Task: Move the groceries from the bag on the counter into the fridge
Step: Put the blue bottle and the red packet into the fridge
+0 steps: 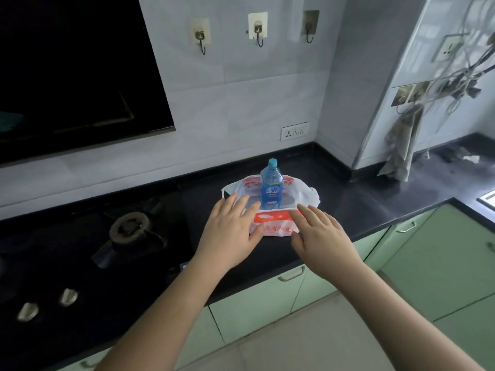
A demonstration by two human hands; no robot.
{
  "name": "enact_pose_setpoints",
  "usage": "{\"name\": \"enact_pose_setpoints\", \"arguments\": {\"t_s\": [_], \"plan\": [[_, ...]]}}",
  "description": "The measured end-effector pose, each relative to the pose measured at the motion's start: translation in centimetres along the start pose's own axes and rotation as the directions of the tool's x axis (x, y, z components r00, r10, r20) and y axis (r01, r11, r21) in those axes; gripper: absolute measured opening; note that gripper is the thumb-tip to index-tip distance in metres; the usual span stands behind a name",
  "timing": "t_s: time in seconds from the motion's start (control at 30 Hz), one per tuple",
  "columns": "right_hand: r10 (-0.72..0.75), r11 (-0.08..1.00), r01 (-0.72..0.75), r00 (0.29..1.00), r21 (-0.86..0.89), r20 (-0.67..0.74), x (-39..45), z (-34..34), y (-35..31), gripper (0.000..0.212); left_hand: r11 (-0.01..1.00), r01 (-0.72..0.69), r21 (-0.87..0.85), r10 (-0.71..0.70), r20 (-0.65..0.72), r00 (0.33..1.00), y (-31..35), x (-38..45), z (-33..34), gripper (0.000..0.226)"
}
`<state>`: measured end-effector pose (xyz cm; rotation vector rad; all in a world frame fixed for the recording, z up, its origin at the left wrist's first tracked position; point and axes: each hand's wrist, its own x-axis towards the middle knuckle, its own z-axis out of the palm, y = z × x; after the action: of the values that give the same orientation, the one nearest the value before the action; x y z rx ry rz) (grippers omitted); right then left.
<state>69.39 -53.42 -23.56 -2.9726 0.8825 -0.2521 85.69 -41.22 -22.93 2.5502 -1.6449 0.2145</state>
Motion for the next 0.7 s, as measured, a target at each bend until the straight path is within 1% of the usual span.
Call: {"name": "enact_pose_setpoints", "arguments": {"t_s": [0.17,0.3,0.4,0.6,0.7], "plan": [[0.006,1.0,-0.006,1.0,-0.005,0.005,3.6,2.5,2.5,0.055,1.0,0.003,0.002,-0.003,0.05,0.999,0.4,4.0,3.4,0.062],[-0.044,0.999,0.043,0.998,0.02,0.052,6.8,5.5,5.1,0.048,1.0,0.012,0.005,-0.013,0.11,0.994,1.2,7.1,6.7,0.066],[-0.073,0.996,0.069,0.995,0.048,0.072,9.3,7.0,7.2,0.049,0.998,0.061,0.012,-0.062,0.135,0.989,1.4,9.5,8.5,0.065],[-0.157,0.984,0.134,0.966,0.119,0.206,13.5,9.8,10.2,0.057,0.996,0.094,0.01,-0.094,0.204,0.974,1.7,13.0,11.4,0.064],[-0.171,0.981,0.137,0.945,0.136,0.279,15.1,11.7,10.6,0.058,0.994,0.11,0.013,-0.109,0.246,0.963,1.4,13.7,13.5,0.065]]}}
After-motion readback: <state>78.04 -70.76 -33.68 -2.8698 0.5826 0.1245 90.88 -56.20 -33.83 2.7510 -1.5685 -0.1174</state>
